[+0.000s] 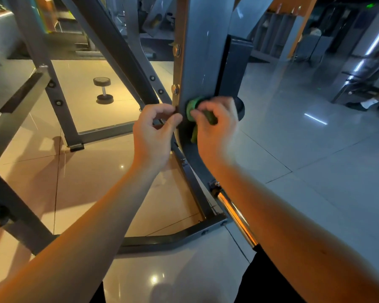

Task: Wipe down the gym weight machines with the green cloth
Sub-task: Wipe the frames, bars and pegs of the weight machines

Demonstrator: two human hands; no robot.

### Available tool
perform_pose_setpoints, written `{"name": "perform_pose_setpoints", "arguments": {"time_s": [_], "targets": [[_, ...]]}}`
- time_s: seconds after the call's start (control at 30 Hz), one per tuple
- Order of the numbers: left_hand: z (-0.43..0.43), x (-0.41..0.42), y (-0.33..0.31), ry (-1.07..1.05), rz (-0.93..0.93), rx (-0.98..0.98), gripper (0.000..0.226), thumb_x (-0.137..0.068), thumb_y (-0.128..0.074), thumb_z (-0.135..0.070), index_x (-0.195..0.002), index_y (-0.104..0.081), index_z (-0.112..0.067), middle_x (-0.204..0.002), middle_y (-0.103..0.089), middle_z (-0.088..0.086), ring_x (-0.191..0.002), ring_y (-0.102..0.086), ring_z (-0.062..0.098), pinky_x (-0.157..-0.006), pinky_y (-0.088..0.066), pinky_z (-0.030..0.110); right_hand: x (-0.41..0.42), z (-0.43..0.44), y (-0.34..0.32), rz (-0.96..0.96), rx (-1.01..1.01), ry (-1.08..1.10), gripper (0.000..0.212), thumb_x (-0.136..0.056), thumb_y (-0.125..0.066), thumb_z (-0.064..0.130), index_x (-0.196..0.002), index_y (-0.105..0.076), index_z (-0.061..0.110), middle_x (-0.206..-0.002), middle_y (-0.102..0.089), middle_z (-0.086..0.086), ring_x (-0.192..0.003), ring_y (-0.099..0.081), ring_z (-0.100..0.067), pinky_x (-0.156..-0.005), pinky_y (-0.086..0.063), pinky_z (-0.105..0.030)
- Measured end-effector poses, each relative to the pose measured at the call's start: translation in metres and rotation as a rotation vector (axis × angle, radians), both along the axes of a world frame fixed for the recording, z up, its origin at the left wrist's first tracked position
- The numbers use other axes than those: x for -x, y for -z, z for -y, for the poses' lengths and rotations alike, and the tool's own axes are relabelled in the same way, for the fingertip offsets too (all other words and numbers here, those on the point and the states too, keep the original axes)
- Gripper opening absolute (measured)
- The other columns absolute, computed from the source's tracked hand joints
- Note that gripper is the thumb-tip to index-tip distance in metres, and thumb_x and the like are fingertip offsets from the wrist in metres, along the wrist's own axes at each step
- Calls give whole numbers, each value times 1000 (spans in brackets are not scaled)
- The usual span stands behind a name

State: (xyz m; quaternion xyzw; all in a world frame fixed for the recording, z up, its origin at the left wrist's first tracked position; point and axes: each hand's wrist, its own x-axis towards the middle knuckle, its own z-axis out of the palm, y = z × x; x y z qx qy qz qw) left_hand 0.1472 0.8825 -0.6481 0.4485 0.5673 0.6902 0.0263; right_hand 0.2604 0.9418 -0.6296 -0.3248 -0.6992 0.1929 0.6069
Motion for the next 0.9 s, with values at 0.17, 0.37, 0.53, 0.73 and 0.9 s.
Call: {"name": "perform_pose_setpoints", "arguments": {"time_s": [0.17, 0.37, 0.53, 0.73, 0.9], "targets": [[2, -7, 2, -19, 11, -18, 14, -93, -72, -21, -107, -69, -22, -103, -68, -10, -98, -63, 2, -84, -53, 18, -11, 14, 73, 117, 270, -27, 21, -90, -74, 8, -87, -62, 26, -104, -51, 24, -103, -55, 4, -93, -55, -22], [-2, -1, -21, 29, 48, -71, 16, -93, -71, -20, -98, -68, -35, -98, -69, -1, -92, -67, 16, -78, -59, 53, 7, 0, -49, -2, -119, 86, 3, -85, -78, 16, -86, -76, 15, -99, -57, 10, -93, -60, -10, -82, -49, -20], [-2, -3, -23, -4, 67, -69, 11, -92, -73, -21, -101, -68, -24, -95, -68, -6, -89, -67, 14, -77, -59, 49, 12, 1, -2, -4, -214, 174, 20, -95, -71, 16, -112, -74, 6, -117, -60, -6, -109, -54, -4, -91, -52, -17], [1, 0, -32, -15, 16, -27, 26, -92, -74, -23, -117, -68, -20, -107, -69, -8, -97, -64, 7, -81, -54, 14, 10, 20, 44, -6, 97, 83, 33, -97, -67, 14, -130, -66, 10, -121, -47, 6, -108, -51, 0, -90, -51, -12], [1, 10, -44, 71, -97, -65, 37, -92, -73, -11, -121, -66, -32, -112, -65, -1, -99, -65, 16, -85, -59, 38, 27, 11, -71, -158, -149, 110, 21, -97, -68, 15, -115, -75, 7, -103, -50, 0, -87, -51, -2, -80, -40, -3]]}}
